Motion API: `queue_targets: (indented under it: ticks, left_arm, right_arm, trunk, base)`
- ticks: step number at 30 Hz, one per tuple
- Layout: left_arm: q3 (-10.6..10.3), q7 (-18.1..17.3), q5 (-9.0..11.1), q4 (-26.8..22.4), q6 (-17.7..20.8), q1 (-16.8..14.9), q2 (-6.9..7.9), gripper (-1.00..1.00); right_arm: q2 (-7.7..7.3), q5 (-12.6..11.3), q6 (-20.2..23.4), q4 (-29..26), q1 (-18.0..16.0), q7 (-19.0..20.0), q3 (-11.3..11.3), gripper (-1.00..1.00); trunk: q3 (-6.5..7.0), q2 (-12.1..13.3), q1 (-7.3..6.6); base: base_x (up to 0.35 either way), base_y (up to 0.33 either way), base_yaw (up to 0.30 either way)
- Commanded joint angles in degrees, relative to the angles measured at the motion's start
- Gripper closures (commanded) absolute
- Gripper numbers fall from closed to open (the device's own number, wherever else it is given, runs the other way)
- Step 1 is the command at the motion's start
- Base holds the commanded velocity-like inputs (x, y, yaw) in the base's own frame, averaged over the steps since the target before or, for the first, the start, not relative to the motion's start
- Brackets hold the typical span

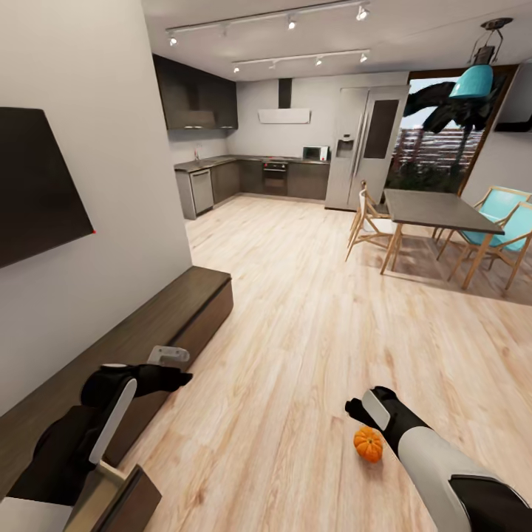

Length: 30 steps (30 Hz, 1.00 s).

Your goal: Place each of the two pumpkins and all three candles from the living room inside a cabinet in the living room (use any cabinet), then make sure every cabinet is closed, and position the cauldron so it is next to a table in the living room.

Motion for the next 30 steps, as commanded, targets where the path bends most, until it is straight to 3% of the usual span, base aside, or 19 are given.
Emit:
queue_targets:
  ticks: [1, 9, 20, 30]
  left_arm:
    - [-0.2, 0.0, 0.2, 0.0, 0.2, 0.0, -0.10, -1.00]
    - [-1.4, 0.1, 0.2, 0.0, 0.1, 0.0, -0.45, -1.00]
    - [-1.6, 0.1, 0.1, 0.0, 0.1, -0.1, -0.43, -1.00]
    - [-1.7, 0.1, 0.1, 0.0, 0.2, -0.1, -0.43, -1.00]
  right_arm:
    - [-0.64, -0.4, 0.2, -0.1, 0.0, -0.4, -0.2, -1.00]
    - [-2.81, -0.5, 0.2, -0.1, 0.0, -0.4, -0.2, -1.00]
    - [-2.99, -0.5, 0.2, 0.0, 0.0, -0.4, -0.2, -1.00]
    - [-3.63, -0.3, 0.3, 0.1, 0.0, -1.1, -0.3, -1.00]
  trunk:
    - [-0.07, 0.0, 0.02]
    - [-0.07, 0.0, 0.02]
    - [-0.07, 0.0, 0.02]
    - [-0.07, 0.0, 0.02]
  base:
    - [0.082, 0.000, 0.000]
    - [0.145, 0.000, 0.000]
    - [0.317, -0.005, 0.000]
    - [0.258, -0.155, 0.000]
